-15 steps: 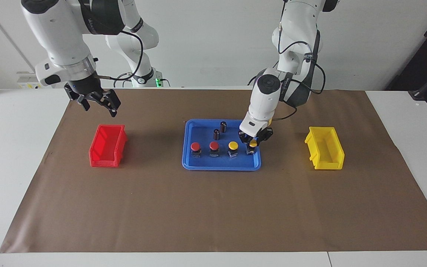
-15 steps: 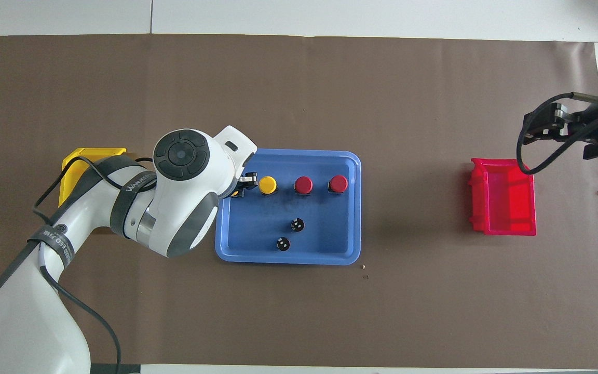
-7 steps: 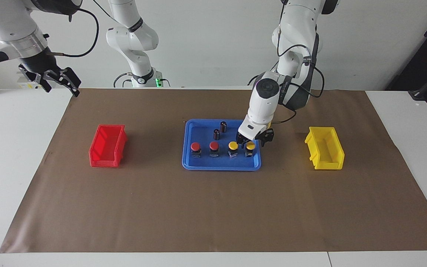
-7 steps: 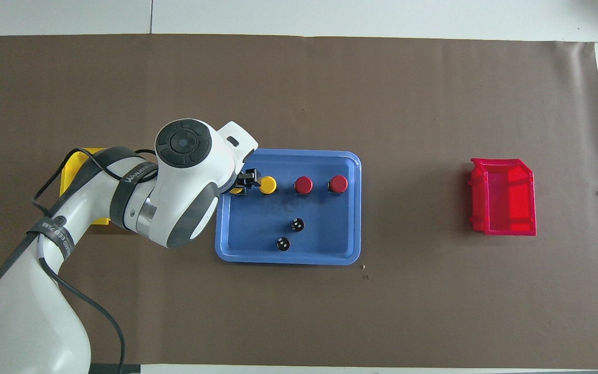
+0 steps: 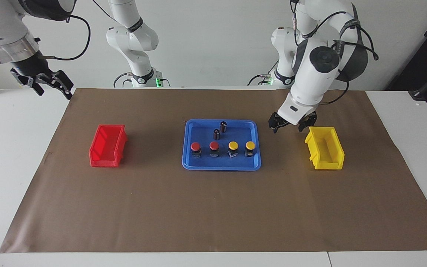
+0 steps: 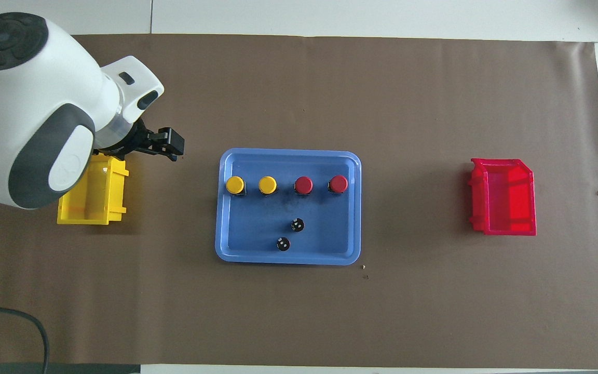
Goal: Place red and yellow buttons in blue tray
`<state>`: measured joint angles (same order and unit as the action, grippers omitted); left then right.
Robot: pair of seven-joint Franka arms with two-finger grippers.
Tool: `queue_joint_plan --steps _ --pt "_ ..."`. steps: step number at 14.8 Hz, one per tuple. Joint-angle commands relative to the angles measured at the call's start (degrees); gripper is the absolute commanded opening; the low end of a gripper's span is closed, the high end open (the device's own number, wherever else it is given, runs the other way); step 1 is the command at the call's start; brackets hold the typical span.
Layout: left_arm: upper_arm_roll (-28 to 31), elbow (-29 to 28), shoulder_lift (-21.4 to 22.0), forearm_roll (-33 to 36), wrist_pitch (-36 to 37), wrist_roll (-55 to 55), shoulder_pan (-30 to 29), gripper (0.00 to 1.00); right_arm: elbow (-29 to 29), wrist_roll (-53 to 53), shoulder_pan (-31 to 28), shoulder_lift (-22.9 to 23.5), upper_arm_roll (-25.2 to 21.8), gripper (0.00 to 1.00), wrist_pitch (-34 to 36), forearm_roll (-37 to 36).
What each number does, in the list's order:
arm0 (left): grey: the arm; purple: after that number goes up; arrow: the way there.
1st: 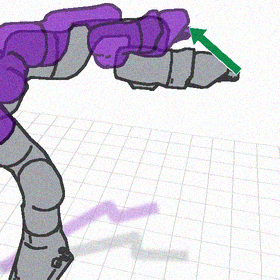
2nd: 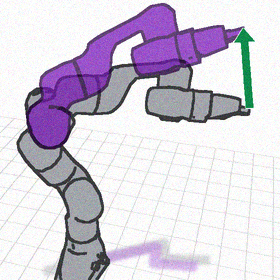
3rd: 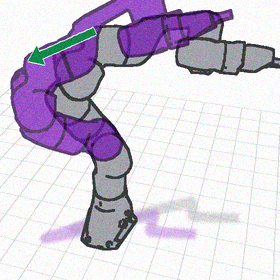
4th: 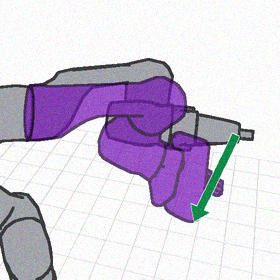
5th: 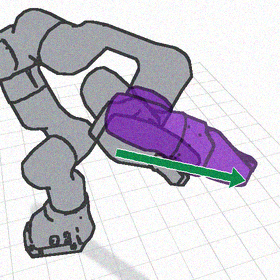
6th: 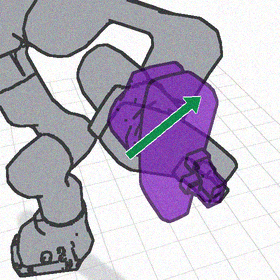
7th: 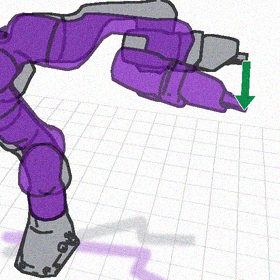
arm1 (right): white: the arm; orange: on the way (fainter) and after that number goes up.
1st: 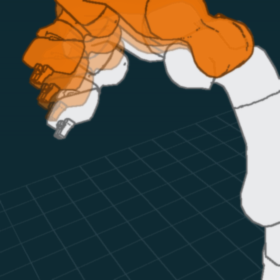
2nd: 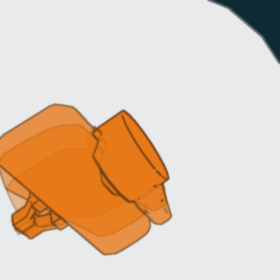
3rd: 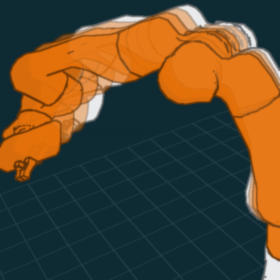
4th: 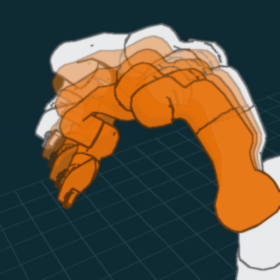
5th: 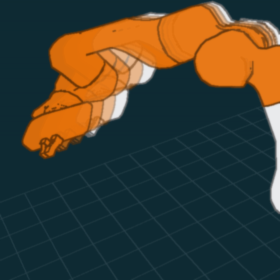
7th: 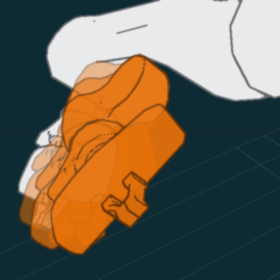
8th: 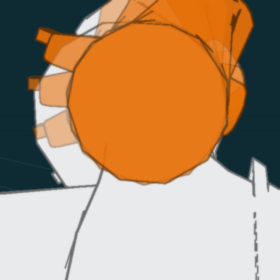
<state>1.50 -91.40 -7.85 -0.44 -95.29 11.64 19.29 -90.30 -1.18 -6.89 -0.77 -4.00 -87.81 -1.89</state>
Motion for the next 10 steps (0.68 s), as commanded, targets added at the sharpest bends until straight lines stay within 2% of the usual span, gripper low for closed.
queue_joint_plan --steps 1,6,10 --pt "-0.18 0.43 3.27 -0.62 4.39 -6.44 -6.09 1.0 -3.65 -0.75 -0.41 -2.57 0.4 1.0 -1.4 -0.13" --pt "-0.18 2.36 6.79 -0.17 9.68 -12.59 -10.32 1.0 -3.65 -1.01 -0.23 -2.66 0.92 1.0 -0.18 -0.04" --pt "-0.18 2.28 7.5 -0.52 9.95 -13.66 -11.82 1.0 -3.83 -1.1 -0.32 -2.92 1.45 1.0 0.36 0.13"
